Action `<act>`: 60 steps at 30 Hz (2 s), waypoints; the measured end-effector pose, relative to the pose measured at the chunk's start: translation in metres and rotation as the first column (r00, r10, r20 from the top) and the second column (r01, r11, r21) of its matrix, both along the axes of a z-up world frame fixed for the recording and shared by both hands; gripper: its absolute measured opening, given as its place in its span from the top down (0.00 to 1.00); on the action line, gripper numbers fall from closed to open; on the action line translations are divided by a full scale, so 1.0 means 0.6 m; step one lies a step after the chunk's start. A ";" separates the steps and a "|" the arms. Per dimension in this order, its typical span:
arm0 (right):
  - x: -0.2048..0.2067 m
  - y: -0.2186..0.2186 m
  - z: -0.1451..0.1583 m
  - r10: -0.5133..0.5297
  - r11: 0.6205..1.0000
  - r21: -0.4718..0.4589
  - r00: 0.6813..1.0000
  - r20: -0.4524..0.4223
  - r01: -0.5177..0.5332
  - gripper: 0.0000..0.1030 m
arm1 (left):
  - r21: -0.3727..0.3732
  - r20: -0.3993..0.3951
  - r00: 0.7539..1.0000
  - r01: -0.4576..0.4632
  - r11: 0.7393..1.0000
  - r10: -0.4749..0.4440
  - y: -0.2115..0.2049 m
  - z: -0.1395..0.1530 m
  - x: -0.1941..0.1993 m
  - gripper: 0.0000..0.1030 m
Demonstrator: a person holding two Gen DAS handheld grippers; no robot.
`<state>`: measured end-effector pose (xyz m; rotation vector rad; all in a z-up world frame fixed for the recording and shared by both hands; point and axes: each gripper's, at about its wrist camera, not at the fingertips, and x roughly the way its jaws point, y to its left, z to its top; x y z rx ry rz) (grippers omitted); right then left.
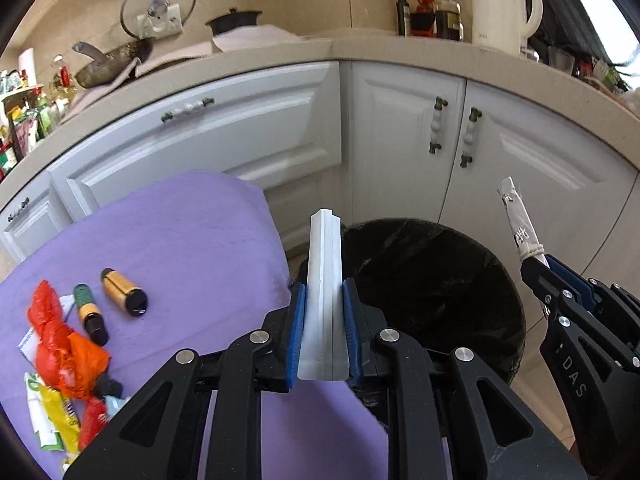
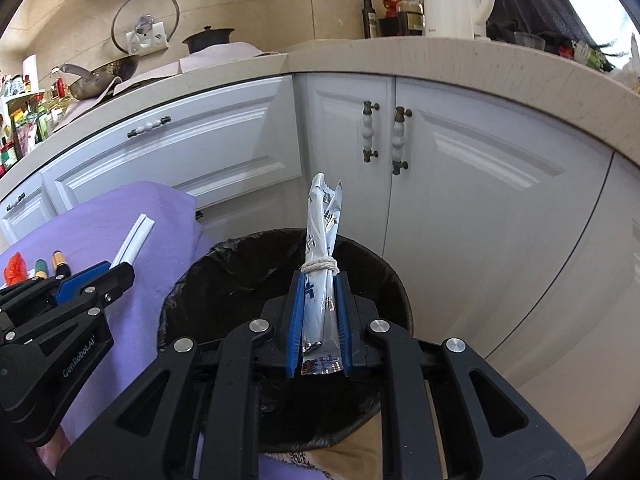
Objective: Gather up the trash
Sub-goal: 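Carry both held items over the black bin and open both tools, then grasp the yellow-and-white crumpled wrapper with the left tool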
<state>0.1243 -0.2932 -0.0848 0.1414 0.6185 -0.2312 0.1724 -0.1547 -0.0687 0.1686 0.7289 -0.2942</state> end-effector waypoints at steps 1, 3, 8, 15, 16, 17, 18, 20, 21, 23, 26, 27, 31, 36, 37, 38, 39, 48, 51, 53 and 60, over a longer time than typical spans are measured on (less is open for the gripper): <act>0.005 -0.004 -0.003 0.000 1.000 0.003 1.000 -0.002 0.000 0.84 | 0.001 -0.008 1.000 0.001 1.000 -0.001 -0.002 -0.001 0.003 0.80; 0.015 -0.011 -0.013 0.006 1.000 0.013 1.000 -0.010 -0.006 0.84 | 0.002 -0.023 1.000 -0.002 1.000 0.002 -0.007 -0.004 0.010 0.79; 0.026 -0.022 -0.027 -0.009 1.000 0.021 1.000 -0.020 0.010 0.71 | 0.010 -0.039 0.999 0.006 1.000 -0.005 -0.016 -0.009 0.017 0.55; 0.015 -0.019 -0.020 -0.022 0.999 0.038 1.000 -0.014 0.022 0.71 | -0.011 -0.018 0.999 -0.027 1.000 0.027 0.002 0.003 0.008 0.54; 0.012 -0.017 -0.017 -0.022 0.999 0.038 1.000 -0.014 0.023 0.71 | -0.013 -0.016 0.999 -0.029 0.999 0.029 0.007 0.006 0.005 0.54; 0.008 -0.013 -0.015 -0.022 0.999 0.039 1.000 -0.017 0.023 0.71 | -0.015 -0.014 0.999 -0.031 0.999 0.031 0.011 0.010 0.000 0.54; 0.004 -0.009 -0.012 -0.021 0.999 0.041 1.000 -0.017 0.022 0.71 | -0.017 -0.012 0.999 -0.034 0.999 0.033 0.016 0.013 -0.004 0.54; -0.005 0.000 -0.006 -0.018 0.999 0.048 1.000 -0.015 0.018 0.71 | -0.022 -0.004 0.999 -0.040 0.999 0.040 0.032 0.020 -0.019 0.54; -0.010 0.006 -0.003 -0.015 0.999 0.050 1.000 -0.014 0.016 0.71 | -0.022 -0.001 0.999 -0.043 0.999 0.043 0.038 0.023 -0.025 0.54; -0.023 0.019 0.004 -0.008 0.999 0.050 1.000 -0.013 0.008 0.70 | -0.020 0.000 0.999 -0.053 0.998 0.053 0.056 0.029 -0.041 0.54; -0.045 0.045 0.012 0.010 0.999 0.047 1.000 -0.014 -0.009 0.70 | -0.017 -0.001 0.997 -0.072 0.997 0.072 0.087 0.033 -0.066 0.54; -0.051 0.053 0.013 0.014 0.999 0.047 1.000 -0.013 -0.013 0.70 | -0.018 0.001 0.997 -0.081 0.997 0.081 0.097 0.035 -0.074 0.54; -0.083 0.088 0.019 0.038 0.998 0.048 0.999 -0.016 -0.037 0.70 | -0.021 0.011 0.993 -0.118 0.993 0.119 0.140 0.041 -0.108 0.54; -0.125 0.130 0.021 0.064 0.997 0.047 0.998 -0.020 -0.063 0.70 | -0.024 0.009 0.987 -0.161 0.987 0.162 0.194 0.040 -0.149 0.54; -0.132 0.137 0.021 0.068 0.997 0.047 0.997 -0.020 -0.067 0.70 | -0.024 0.007 0.985 -0.173 0.985 0.173 0.206 0.038 -0.158 0.54; -0.141 0.145 0.020 0.073 0.996 0.046 0.997 -0.020 -0.072 0.70 | -0.024 0.004 0.984 -0.180 0.983 0.181 0.215 0.035 -0.165 0.54; -0.147 0.151 0.019 0.077 0.996 0.045 0.997 -0.021 -0.076 0.70 | -0.022 0.003 0.983 -0.186 0.982 0.186 0.224 0.033 -0.172 0.54; -0.194 0.204 0.008 0.115 0.993 0.038 0.993 -0.024 -0.114 0.70 | -0.018 -0.029 0.971 -0.238 0.971 0.238 0.291 0.003 -0.227 0.54; -0.200 0.218 0.006 0.128 0.991 0.036 0.991 -0.027 -0.127 0.70 | -0.004 -0.042 0.969 -0.246 0.969 0.245 0.300 -0.011 -0.237 0.54; -0.202 0.224 0.006 0.136 0.990 0.033 0.990 -0.027 -0.135 0.70 | 0.001 -0.061 0.967 -0.247 0.969 0.247 0.304 -0.022 -0.239 0.54; -0.202 0.233 0.006 0.150 0.988 0.029 0.988 -0.026 -0.149 0.69 | 0.009 -0.084 0.962 -0.260 0.965 0.260 0.316 -0.045 -0.236 0.49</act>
